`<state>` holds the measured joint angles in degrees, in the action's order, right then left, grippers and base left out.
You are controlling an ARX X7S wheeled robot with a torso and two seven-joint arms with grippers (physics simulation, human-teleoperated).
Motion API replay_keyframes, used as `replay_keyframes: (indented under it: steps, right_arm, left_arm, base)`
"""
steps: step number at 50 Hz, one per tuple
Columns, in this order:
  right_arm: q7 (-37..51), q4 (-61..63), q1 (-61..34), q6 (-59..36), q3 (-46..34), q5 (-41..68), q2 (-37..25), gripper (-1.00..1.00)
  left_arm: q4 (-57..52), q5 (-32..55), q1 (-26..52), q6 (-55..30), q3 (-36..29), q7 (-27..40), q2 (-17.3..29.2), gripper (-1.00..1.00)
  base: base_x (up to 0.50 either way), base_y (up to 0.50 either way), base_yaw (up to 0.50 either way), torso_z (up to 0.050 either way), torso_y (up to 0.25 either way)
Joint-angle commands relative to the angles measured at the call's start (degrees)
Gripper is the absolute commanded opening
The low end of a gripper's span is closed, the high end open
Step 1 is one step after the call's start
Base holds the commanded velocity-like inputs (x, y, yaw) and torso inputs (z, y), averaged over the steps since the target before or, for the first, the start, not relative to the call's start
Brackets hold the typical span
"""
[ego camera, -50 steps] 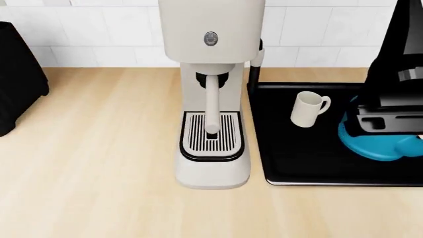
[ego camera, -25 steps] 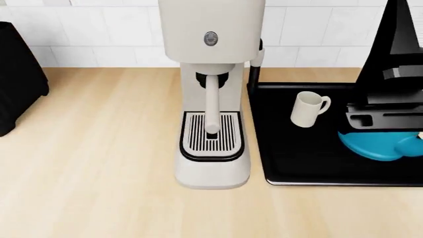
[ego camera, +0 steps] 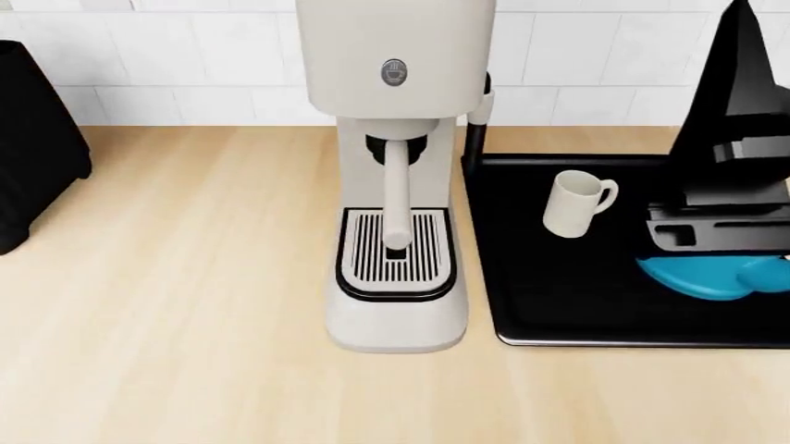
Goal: Pick the kettle from the counter and place it on the tray. Then pick the mug from the cabinet and place it on the tray. Then close the cabinet doors.
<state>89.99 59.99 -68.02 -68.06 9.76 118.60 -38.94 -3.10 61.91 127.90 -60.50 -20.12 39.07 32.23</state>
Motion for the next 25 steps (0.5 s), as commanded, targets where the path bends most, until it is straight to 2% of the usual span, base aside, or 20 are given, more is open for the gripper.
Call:
replay_keyframes:
  steps: [1,3,5,15,20,23,25]
  right_arm:
    - [0.0,0.0,2.9,-4.7,6.7,3.9,3.0,1.0]
    - [0.0,0.0,3.3,-5.5,8.0,5.0,3.5,1.0]
    - [0.0,0.0,3.5,-5.7,8.6,5.4,3.5,1.0]
    - [0.0,0.0,3.0,-6.5,9.5,7.2,3.9,1.0]
    - [0.0,0.0,2.6,-6.7,10.4,8.7,3.8,1.0]
    - [0.0,0.0,2.6,-7.3,11.3,9.7,4.1,1.0]
    - [0.0,0.0,2.9,-8.0,12.3,10.4,4.6,1.0]
  left_arm:
    - [10.9,-27.2,7.1,4.4,9.9,-22.6,-23.8,1.0]
    - [12.5,-34.4,7.1,4.0,16.4,-30.0,-29.5,1.0]
    - [13.5,-35.0,7.1,3.7,19.9,-32.6,-32.0,1.0]
    - [18.1,-20.5,7.1,5.9,19.2,-29.0,-32.2,1.0]
    - [21.2,-17.8,7.1,7.3,17.4,-28.4,-32.2,1.0]
    - [20.3,-23.2,7.1,6.8,13.4,-33.5,-32.2,1.0]
    - [21.8,-19.3,7.1,5.4,13.4,-30.3,-32.2,1.0]
  base:
    - [0.0,0.0,0.0,0.0,0.0]
    - [0.0,0.0,0.0,0.0,0.005]
    - [0.0,0.0,0.0,0.005,0.0]
    - [0.0,0.0,0.0,0.0,0.002]
    - [0.0,0.0,0.0,0.0,0.002]
    - [0.0,0.0,0.0,0.0,0.0]
    - [0.0,0.0,0.0,0.0,0.0]
